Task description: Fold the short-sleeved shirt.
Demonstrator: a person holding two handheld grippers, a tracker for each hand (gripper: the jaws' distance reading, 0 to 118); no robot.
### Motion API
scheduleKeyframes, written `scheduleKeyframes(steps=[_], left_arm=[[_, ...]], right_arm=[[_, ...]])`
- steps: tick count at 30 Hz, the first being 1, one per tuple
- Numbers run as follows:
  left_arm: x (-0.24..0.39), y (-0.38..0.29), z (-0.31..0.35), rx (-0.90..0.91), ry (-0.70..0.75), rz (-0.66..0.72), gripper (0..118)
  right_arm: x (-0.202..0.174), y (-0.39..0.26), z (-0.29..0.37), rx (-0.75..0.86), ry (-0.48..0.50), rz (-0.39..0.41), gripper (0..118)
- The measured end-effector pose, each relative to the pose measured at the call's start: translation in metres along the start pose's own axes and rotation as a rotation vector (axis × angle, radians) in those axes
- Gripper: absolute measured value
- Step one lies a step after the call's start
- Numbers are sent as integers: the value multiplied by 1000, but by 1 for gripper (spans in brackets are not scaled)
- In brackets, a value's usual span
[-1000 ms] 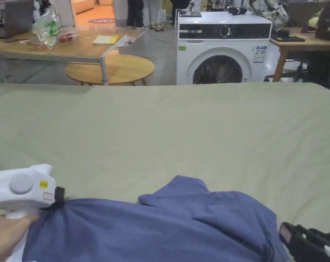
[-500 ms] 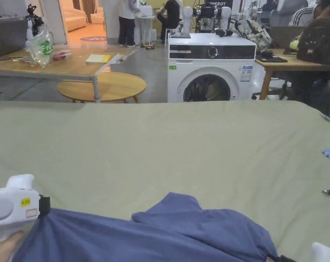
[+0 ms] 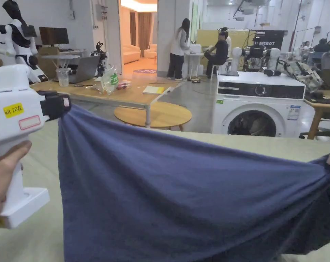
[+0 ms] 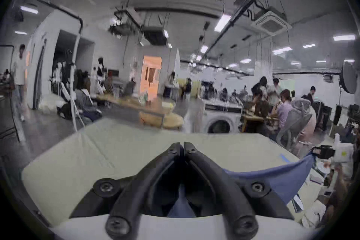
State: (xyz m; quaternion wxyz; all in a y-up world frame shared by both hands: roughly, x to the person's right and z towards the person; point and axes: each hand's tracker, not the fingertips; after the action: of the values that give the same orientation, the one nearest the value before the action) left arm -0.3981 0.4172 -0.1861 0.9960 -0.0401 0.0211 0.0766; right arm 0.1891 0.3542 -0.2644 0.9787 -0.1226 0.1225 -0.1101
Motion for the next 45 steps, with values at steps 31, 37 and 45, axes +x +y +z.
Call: scheduleKeyframes(steps=[31, 37, 45], left_arm=[[12, 102, -198, 42, 142, -18, 0], [11, 64, -213, -12, 126, -37, 0], [0, -75, -130, -194, -27, 69, 0]], right_arm=[[-47, 195, -193, 105, -134, 173, 0], [-34, 166, -212, 46, -130, 128, 0], [15, 16, -162, -181, -77, 152, 0]])
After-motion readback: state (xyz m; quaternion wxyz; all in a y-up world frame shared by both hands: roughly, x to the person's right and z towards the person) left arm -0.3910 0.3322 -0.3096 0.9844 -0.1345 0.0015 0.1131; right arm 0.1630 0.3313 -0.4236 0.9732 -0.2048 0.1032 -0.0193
